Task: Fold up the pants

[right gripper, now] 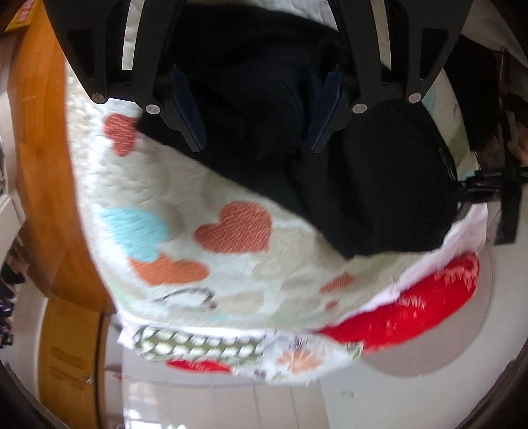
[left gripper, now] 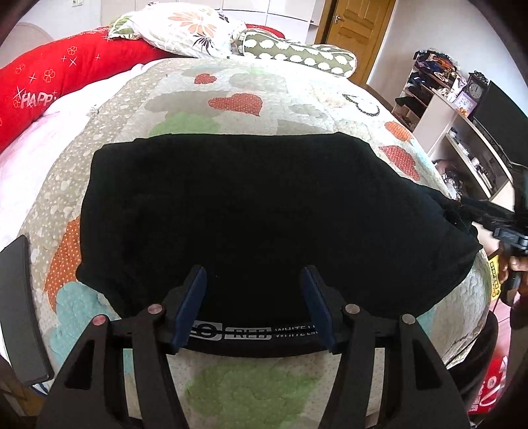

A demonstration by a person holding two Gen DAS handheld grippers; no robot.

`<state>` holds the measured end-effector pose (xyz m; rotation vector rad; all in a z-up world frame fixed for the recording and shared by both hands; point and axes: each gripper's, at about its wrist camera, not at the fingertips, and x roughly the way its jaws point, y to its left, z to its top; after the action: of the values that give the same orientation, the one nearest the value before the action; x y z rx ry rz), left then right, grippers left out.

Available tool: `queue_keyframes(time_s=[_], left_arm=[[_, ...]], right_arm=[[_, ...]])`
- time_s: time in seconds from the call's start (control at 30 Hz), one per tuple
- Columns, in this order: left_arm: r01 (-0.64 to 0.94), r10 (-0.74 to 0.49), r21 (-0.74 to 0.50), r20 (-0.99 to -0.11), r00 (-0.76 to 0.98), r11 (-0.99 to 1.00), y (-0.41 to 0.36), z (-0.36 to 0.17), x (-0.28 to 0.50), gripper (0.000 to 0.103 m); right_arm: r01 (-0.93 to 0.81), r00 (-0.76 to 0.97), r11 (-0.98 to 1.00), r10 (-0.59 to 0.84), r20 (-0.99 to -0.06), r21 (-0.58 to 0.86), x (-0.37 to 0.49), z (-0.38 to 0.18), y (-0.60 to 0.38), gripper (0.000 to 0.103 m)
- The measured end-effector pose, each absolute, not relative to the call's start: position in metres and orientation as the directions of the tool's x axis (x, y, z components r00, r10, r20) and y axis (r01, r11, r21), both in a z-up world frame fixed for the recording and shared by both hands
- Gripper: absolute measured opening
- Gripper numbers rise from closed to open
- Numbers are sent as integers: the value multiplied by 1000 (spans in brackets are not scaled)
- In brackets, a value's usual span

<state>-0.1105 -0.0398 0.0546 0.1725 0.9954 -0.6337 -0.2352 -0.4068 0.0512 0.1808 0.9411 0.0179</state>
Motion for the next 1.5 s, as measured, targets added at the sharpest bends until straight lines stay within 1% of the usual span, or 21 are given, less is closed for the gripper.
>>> queue_keyframes(time_s=[0.03, 0.07, 0.1, 0.3, 0.4, 0.5, 0.63, 0.73, 0.77, 0.8, 0.87, 0.93, 1.03, 1.1, 1.13, 1.17, 1.23, 1.27, 1.37, 1.43, 1.5], left_arm=[[570, -420, -149, -824, 381, 808, -40, 55, -110, 59], [569, -423, -153, -823, 379, 808, -39, 55, -110, 59], [569, -426, -158, -822, 376, 807, -38, 55, -110, 59], [570, -434, -168, -821, 371, 805, -35, 58, -109, 59], [571, -437, -170, -820, 370, 803, -35, 56, -113, 59], [572, -428, -160, -823, 373, 805, -36, 55, -115, 59], [582, -431, -157, -823, 369, 798, -30, 62, -120, 59], [572, -413, -138, -826, 384, 808, -23, 63, -118, 59], [567, -410, -137, -826, 388, 812, -21, 64, -117, 59], [561, -410, -140, -825, 390, 816, -18, 64, -116, 59], [554, -418, -155, -822, 387, 818, -15, 65, -116, 59], [551, -419, -157, -820, 390, 820, -15, 65, -116, 59], [553, -412, -146, -822, 393, 820, -18, 65, -115, 59], [555, -409, -141, -822, 395, 820, -19, 64, -116, 59], [555, -410, -142, -822, 395, 820, -18, 64, -116, 59], [555, -412, -145, -822, 394, 819, -17, 64, -115, 59], [552, -419, -157, -821, 388, 819, -13, 64, -114, 59], [547, -413, -152, -821, 393, 823, -11, 65, -113, 59], [523, -393, -137, -820, 417, 841, -2, 66, -111, 59], [493, -393, -156, -816, 423, 856, 7, 65, -107, 59], [462, -392, -180, -820, 417, 868, 16, 60, -102, 60]], right_arm=[[57, 565, 985, 103, -819, 163, -233, 44, -404, 37], [51, 562, 987, 99, -821, 154, -232, 41, -403, 13], [50, 576, 988, 88, -812, 143, -236, 45, -403, 2], [237, 700, 956, -46, -713, 172, -299, 99, -451, 3], [308, 649, 938, -85, -756, 159, -315, 86, -466, 3], [252, 581, 959, -40, -813, 133, -327, 66, -453, 3], [160, 580, 971, 56, -813, 181, -354, 68, -428, 3], [125, 550, 978, 71, -832, 166, -361, 70, -422, 13], [125, 562, 977, 73, -824, 172, -362, 74, -424, 26], [142, 591, 974, 61, -804, 179, -364, 81, -428, 45], [184, 630, 965, 31, -776, 189, -361, 90, -436, 60], [213, 651, 958, 7, -759, 191, -349, 95, -444, 60], [213, 612, 969, -34, -790, 123, -313, 80, -440, 59], [186, 576, 977, -21, -817, 106, -296, 63, -435, 54], [179, 554, 979, -23, -832, 93, -287, 52, -434, 46], [166, 522, 983, -23, -853, 75, -280, 43, -430, 19], [158, 534, 987, -52, -844, 39, -277, 47, -428, 15], [168, 571, 985, -72, -818, 31, -277, 58, -430, 10], [255, 632, 967, -143, -762, 29, -277, 79, -447, 10], [309, 612, 951, -203, -764, -5, -270, 73, -458, 10], [325, 600, 945, -182, -779, 29, -262, 55, -465, 11]])
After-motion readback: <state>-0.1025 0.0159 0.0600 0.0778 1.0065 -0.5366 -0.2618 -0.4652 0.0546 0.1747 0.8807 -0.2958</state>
